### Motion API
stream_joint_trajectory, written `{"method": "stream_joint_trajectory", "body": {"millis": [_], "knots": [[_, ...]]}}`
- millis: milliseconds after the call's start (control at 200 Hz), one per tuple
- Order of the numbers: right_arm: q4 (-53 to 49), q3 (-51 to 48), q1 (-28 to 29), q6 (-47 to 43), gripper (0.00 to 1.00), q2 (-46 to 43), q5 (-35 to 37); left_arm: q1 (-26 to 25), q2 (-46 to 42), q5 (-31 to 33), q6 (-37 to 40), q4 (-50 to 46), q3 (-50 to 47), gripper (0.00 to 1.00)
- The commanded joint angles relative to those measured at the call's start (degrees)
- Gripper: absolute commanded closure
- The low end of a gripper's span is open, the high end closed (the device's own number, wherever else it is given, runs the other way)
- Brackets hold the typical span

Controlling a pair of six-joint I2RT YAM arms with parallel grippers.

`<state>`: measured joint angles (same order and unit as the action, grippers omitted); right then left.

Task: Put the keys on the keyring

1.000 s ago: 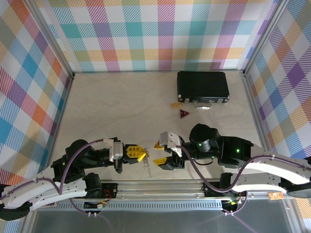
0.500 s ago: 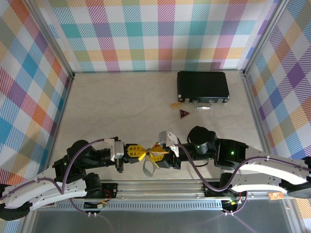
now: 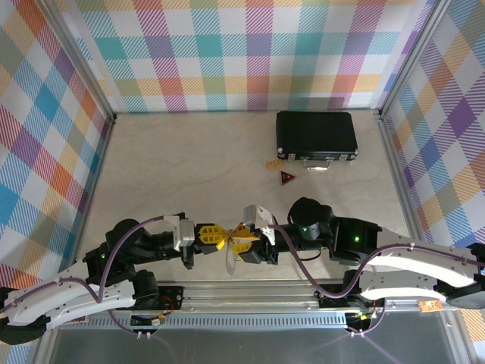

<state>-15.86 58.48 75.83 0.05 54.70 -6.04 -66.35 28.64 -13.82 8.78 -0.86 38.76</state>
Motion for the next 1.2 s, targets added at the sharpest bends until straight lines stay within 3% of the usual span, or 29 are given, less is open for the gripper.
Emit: {"method": "stream_joint_trajectory", "body": {"millis": [0,485,1195], "knots": [[2.2,-0.56,0.43,0.98,0.68,0.32,-0.02,-0.14,-0.78,0.68,-0.25,3.76,-0.3,1.0],[3.38,-0.73,0.5,0.56,0.77,2.33,0.27,-0.17,-2.05,1.42,-0.06,3.59,-0.57,1.0],[2.88,-1.36,0.47,0.22,1.0,1.31,1.57,-0.12,-1.79,1.85,0.44,3.17,-0.26,1.0]]}}
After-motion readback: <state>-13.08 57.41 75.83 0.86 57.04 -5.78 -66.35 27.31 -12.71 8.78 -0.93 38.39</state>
